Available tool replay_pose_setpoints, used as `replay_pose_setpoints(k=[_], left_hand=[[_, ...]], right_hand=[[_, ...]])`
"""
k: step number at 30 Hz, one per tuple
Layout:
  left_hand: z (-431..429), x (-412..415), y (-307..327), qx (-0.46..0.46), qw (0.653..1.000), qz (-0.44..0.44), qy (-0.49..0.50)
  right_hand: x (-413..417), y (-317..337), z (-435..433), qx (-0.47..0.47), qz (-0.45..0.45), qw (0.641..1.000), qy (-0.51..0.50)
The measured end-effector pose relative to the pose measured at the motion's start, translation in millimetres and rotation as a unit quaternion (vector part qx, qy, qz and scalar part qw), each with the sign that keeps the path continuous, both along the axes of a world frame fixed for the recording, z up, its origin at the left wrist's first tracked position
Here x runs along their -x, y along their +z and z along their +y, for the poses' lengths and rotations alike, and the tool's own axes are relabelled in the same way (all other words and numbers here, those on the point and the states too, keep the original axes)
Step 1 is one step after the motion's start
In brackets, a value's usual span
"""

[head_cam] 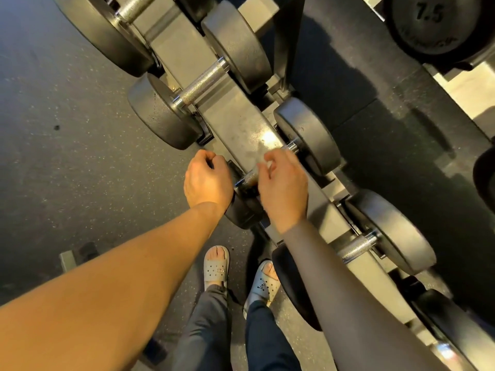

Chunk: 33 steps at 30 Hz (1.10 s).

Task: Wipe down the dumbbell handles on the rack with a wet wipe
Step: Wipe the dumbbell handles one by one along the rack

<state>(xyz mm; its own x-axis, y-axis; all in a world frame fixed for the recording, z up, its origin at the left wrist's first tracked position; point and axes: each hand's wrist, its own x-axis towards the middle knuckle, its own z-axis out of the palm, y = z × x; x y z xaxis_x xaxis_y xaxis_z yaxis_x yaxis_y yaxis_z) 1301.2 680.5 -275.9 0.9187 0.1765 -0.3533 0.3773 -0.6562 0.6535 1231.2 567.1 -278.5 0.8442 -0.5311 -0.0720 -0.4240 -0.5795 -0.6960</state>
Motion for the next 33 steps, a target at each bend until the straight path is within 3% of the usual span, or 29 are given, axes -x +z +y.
replay_pose_setpoints(k=[4, 9, 14, 16, 19, 23, 25, 27, 28, 30, 33], left_hand=[[-0.5, 0.7, 1.4, 0.007, 1.000, 0.002, 0.001], [0.5, -0.7, 0.1, 0.012, 1.000, 0.011, 0.002], [1.6, 0.1, 1.6, 0.014, 1.000, 0.012, -0.010], [1.7, 1.3, 2.6, 0.011, 1.000, 0.012, -0.010], [1.9, 0.3, 1.8, 0.007, 1.000, 0.011, -0.014], [2.4, -0.2, -0.7, 0.010, 1.000, 0.007, -0.015], [2.0, 0.0, -0.2, 0.011, 1.000, 0.007, -0.014], [1.8, 0.6, 1.1, 0.011, 1.000, 0.008, -0.017], [2.1, 0.6, 1.7, 0.011, 1.000, 0.007, -0.017], [2.5, 0.6, 2.7, 0.013, 1.000, 0.007, -0.018], [2.0, 0.3, 1.7, 0.015, 1.000, 0.006, -0.021]], right_hand=[[-23.2, 6.1, -11.8, 0.171, 0.076, 0.981, 0.051], [-14.9, 11.7, 6.4, 0.104, 0.101, 0.953, 0.267], [-54.4, 25.4, -20.1, 0.237, 0.164, 0.935, 0.206], [-57.9, 26.6, -6.9, 0.247, 0.206, 0.914, 0.247], [-49.0, 20.0, 11.1, 0.150, 0.205, 0.915, 0.314], [-15.1, 6.1, -2.5, 0.012, 0.139, 0.946, 0.292], [11.5, -4.2, -10.6, 0.000, 0.105, 0.970, 0.219], [27.1, -13.4, -15.9, -0.073, 0.055, 0.995, 0.031], [25.9, -16.5, -18.3, -0.146, 0.028, 0.985, -0.085], [13.8, -15.6, -15.7, -0.319, 0.004, 0.914, -0.251], [-1.4, -13.5, 6.0, -0.514, -0.008, 0.788, -0.340]])
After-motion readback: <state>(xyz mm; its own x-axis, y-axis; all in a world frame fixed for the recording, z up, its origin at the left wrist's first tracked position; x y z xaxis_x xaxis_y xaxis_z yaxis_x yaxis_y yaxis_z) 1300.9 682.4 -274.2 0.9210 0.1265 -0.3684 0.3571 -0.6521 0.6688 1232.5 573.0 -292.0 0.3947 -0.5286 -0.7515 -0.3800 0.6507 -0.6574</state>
